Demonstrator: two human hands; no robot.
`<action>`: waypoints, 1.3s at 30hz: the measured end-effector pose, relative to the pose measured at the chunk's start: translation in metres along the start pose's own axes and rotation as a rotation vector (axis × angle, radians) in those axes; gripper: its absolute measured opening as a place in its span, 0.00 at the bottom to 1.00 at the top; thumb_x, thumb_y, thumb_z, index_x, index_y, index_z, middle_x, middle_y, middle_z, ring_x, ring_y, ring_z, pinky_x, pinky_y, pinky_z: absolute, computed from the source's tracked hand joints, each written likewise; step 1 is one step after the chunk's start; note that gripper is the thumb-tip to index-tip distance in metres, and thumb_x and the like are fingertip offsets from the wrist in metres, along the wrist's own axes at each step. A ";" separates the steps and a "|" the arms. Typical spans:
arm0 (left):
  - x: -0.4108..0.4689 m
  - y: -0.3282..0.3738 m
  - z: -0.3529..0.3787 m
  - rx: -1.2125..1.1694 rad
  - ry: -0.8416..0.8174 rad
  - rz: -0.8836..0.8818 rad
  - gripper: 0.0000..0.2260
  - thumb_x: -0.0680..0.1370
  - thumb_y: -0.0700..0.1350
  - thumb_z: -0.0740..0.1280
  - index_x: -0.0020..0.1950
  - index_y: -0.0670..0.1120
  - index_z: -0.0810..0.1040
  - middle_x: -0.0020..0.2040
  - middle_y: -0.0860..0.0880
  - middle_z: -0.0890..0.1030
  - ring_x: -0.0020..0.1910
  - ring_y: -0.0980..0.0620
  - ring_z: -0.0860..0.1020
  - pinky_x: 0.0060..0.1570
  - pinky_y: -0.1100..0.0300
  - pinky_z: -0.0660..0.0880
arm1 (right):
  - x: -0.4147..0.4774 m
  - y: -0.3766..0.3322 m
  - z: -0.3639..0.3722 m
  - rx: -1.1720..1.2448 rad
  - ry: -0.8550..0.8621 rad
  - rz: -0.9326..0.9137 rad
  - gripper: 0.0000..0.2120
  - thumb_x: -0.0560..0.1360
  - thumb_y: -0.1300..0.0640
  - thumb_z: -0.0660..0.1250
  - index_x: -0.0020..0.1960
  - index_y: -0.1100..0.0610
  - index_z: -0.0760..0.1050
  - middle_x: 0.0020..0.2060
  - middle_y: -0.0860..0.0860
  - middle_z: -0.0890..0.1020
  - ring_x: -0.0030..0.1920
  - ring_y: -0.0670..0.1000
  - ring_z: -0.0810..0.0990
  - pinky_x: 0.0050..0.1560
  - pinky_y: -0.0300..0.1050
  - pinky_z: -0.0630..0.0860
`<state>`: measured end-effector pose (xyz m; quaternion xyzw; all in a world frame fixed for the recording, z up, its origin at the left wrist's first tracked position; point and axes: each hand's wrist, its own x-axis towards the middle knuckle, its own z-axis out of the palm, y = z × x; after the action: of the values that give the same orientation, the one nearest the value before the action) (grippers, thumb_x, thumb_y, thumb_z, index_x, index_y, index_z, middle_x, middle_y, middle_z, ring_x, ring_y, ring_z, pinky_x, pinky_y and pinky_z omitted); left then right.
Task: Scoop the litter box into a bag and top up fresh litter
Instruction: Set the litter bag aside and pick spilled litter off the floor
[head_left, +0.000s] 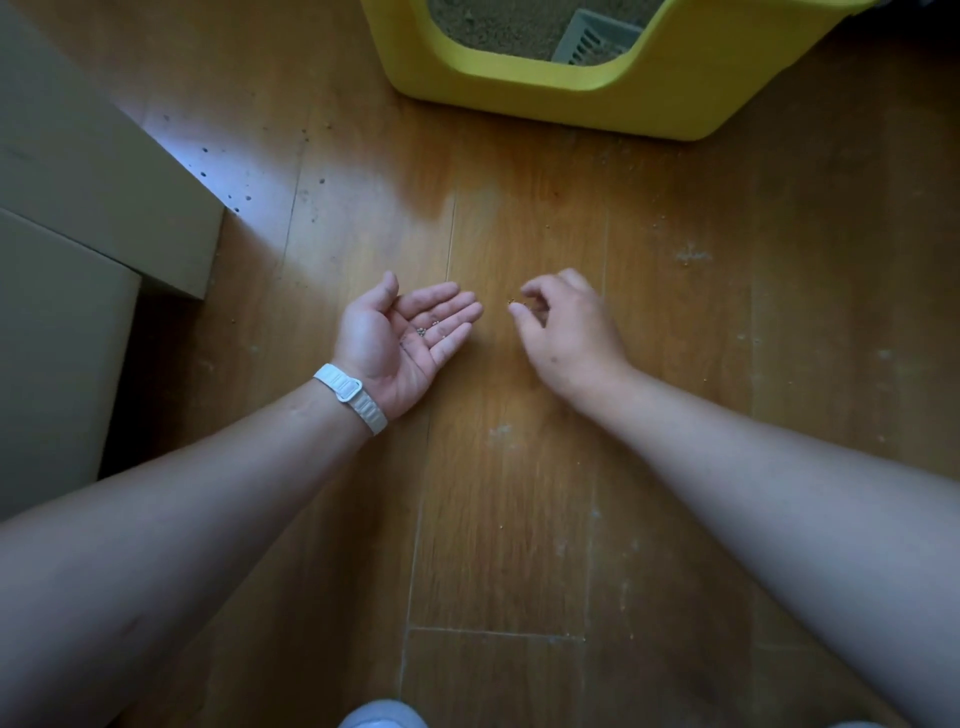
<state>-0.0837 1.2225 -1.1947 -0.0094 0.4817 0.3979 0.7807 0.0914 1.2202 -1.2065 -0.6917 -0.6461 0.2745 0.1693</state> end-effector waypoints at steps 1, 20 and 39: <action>0.000 0.000 0.000 -0.003 0.002 0.000 0.28 0.84 0.56 0.49 0.56 0.34 0.78 0.53 0.36 0.83 0.52 0.41 0.83 0.54 0.53 0.78 | 0.003 0.005 0.001 -0.030 -0.007 0.047 0.13 0.78 0.52 0.66 0.58 0.59 0.79 0.53 0.54 0.77 0.52 0.55 0.78 0.55 0.51 0.76; 0.011 -0.001 -0.003 0.009 0.018 -0.003 0.28 0.83 0.57 0.49 0.56 0.34 0.78 0.54 0.36 0.83 0.56 0.41 0.82 0.57 0.52 0.78 | 0.025 0.001 0.015 -0.157 -0.053 0.039 0.07 0.80 0.58 0.63 0.49 0.61 0.78 0.50 0.55 0.76 0.50 0.55 0.75 0.43 0.42 0.65; 0.011 -0.006 0.000 -0.138 -0.129 -0.059 0.27 0.83 0.56 0.51 0.47 0.36 0.79 0.55 0.37 0.78 0.63 0.42 0.76 0.69 0.49 0.68 | -0.013 -0.074 0.005 0.222 -0.142 -0.198 0.04 0.77 0.60 0.66 0.44 0.59 0.76 0.45 0.52 0.76 0.47 0.52 0.75 0.48 0.45 0.70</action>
<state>-0.0775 1.2256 -1.2052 -0.0517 0.4016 0.4070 0.8188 0.0292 1.2144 -1.1651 -0.5806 -0.6871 0.3746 0.2246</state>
